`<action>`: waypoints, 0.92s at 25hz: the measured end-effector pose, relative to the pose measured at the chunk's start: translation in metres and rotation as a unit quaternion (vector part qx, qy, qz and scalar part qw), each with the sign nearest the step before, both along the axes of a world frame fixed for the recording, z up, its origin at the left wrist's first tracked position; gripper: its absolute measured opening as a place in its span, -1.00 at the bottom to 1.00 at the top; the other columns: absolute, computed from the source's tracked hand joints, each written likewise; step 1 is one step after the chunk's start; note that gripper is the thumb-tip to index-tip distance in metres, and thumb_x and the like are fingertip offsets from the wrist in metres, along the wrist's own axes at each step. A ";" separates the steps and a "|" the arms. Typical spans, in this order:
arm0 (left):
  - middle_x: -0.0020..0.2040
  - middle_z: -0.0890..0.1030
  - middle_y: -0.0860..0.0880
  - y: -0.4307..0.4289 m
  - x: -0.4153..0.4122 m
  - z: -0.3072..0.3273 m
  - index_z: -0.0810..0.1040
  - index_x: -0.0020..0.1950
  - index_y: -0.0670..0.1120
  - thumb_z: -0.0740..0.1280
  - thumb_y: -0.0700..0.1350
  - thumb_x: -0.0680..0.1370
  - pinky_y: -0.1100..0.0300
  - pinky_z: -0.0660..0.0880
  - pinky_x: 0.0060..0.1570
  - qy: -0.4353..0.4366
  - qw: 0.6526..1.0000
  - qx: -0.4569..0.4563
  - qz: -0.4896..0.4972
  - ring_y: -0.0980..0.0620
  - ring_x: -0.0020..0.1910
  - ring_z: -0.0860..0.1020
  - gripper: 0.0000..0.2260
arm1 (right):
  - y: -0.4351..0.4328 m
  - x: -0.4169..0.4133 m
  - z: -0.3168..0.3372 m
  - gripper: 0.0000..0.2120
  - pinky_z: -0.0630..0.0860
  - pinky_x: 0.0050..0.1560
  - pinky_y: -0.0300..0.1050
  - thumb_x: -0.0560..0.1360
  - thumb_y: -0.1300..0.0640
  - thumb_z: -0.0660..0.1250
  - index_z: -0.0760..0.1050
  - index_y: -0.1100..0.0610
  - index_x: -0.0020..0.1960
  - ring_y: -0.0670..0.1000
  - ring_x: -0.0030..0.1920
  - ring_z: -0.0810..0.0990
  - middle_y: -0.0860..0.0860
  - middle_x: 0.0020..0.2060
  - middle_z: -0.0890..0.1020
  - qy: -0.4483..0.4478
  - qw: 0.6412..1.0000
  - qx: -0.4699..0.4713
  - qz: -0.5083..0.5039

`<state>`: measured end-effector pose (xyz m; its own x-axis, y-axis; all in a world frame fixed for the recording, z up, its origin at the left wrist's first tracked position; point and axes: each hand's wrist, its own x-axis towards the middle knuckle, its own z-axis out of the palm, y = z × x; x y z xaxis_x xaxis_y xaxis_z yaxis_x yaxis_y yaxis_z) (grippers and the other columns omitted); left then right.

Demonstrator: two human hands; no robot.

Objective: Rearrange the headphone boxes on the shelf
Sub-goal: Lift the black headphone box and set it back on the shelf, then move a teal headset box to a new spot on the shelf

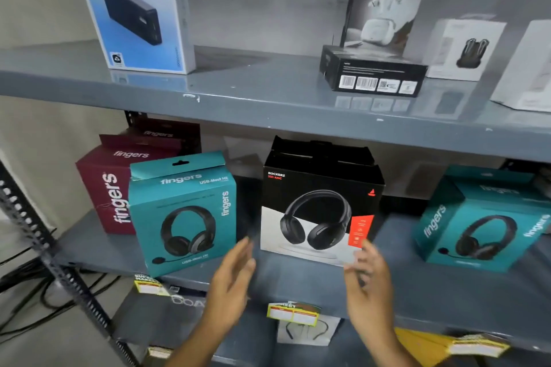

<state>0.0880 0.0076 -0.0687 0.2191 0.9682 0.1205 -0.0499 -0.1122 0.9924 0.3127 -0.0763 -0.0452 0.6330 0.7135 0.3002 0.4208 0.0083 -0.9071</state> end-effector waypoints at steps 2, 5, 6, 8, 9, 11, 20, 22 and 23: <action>0.07 0.73 0.06 -0.031 -0.043 -0.018 0.62 0.12 0.11 0.39 0.04 0.49 0.37 0.54 0.07 -0.011 0.993 0.043 0.106 0.08 0.10 0.67 -0.78 | 0.002 -0.030 -0.009 -0.53 0.55 0.10 -0.17 0.49 0.29 0.35 0.50 -0.30 0.10 -0.11 0.02 0.62 -0.11 -0.03 0.65 -0.009 0.993 -0.014 0.114; 0.01 0.72 0.08 -0.026 -0.096 -0.019 0.60 0.04 0.15 0.39 -0.16 0.52 0.37 0.54 0.06 -0.030 0.957 0.072 0.280 0.08 0.03 0.65 -0.80 | 0.030 -0.070 -0.002 -0.58 0.46 0.30 -0.07 0.52 0.20 0.31 0.39 -0.30 0.16 -0.23 0.21 0.53 -0.21 0.19 0.55 -0.040 0.964 -0.077 0.251; 0.13 0.66 0.06 -0.018 -0.109 -0.012 0.55 0.12 0.16 0.35 -0.18 0.55 0.30 0.50 0.17 -0.034 0.952 0.062 0.297 0.11 0.12 0.59 -0.74 | 0.043 -0.081 0.004 -0.57 0.41 0.36 -0.07 0.53 0.16 0.29 0.33 -0.30 0.23 -0.22 0.29 0.47 -0.21 0.27 0.49 -0.038 0.956 -0.091 0.276; 0.41 0.44 -0.01 -0.002 -0.130 0.003 0.35 0.41 0.13 0.28 -0.04 0.57 0.03 0.35 0.37 -0.014 0.961 0.022 0.275 0.06 0.37 0.41 -0.60 | 0.073 -0.103 0.012 -0.48 0.32 0.44 -0.01 0.55 0.11 0.28 0.22 -0.19 0.43 -0.10 0.44 0.33 -0.14 0.40 0.37 -0.018 0.944 -0.121 0.306; 0.50 0.33 0.02 0.005 -0.136 0.011 0.24 0.50 0.11 0.25 0.07 0.54 -0.02 0.27 0.41 0.002 0.968 0.005 0.252 0.04 0.45 0.32 -0.48 | 0.087 -0.112 0.017 -0.40 0.28 0.46 0.03 0.55 0.08 0.27 0.11 -0.12 0.51 -0.05 0.49 0.27 -0.07 0.46 0.32 -0.015 0.940 -0.141 0.311; 0.54 0.23 0.13 0.013 -0.135 0.027 0.13 0.55 0.13 0.19 0.25 0.51 0.10 0.19 0.43 0.027 0.980 -0.010 0.199 0.16 0.49 0.24 -0.36 | 0.110 -0.125 0.026 -0.29 0.25 0.47 0.03 0.56 0.05 0.24 -0.10 -0.06 0.56 0.01 0.53 0.17 -0.01 0.54 0.19 -0.006 0.931 -0.175 0.320; 0.49 0.40 0.11 -0.027 -0.149 0.049 0.44 0.42 0.15 0.03 0.44 0.48 -0.15 0.20 0.49 0.049 0.982 0.048 0.178 0.10 0.50 0.29 -0.36 | 0.084 -0.127 0.043 -0.55 0.56 0.14 -0.03 0.54 0.19 0.31 0.41 -0.27 0.28 0.06 0.17 0.59 0.10 0.20 0.59 0.081 0.944 -0.033 0.318; 0.44 0.47 -0.03 -0.049 -0.147 0.061 0.54 0.35 -0.03 0.06 0.32 0.55 -0.15 0.29 0.43 0.007 0.980 0.068 0.187 -0.03 0.44 0.40 -0.41 | 0.054 -0.114 0.061 -0.69 0.64 -0.04 0.00 0.51 0.07 0.36 0.55 -0.27 0.17 0.07 0.00 0.68 0.06 0.03 0.68 0.126 0.942 0.013 0.310; 0.40 0.50 -0.08 -0.060 -0.141 0.068 0.55 0.32 -0.10 0.08 0.25 0.59 -0.11 0.38 0.38 -0.020 0.980 0.074 0.185 -0.09 0.40 0.45 -0.46 | 0.038 -0.106 0.070 -0.74 0.65 -0.15 -0.07 0.47 -0.02 0.36 0.60 -0.24 0.13 0.02 -0.05 0.71 -0.02 -0.01 0.72 0.153 0.937 0.024 0.313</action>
<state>-0.0528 -0.0522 -0.0010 -0.1504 0.9520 0.2667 -0.0172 -0.2722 0.9621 0.2070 -0.0378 0.0248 0.1560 0.9641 0.2148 0.0400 0.2111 -0.9766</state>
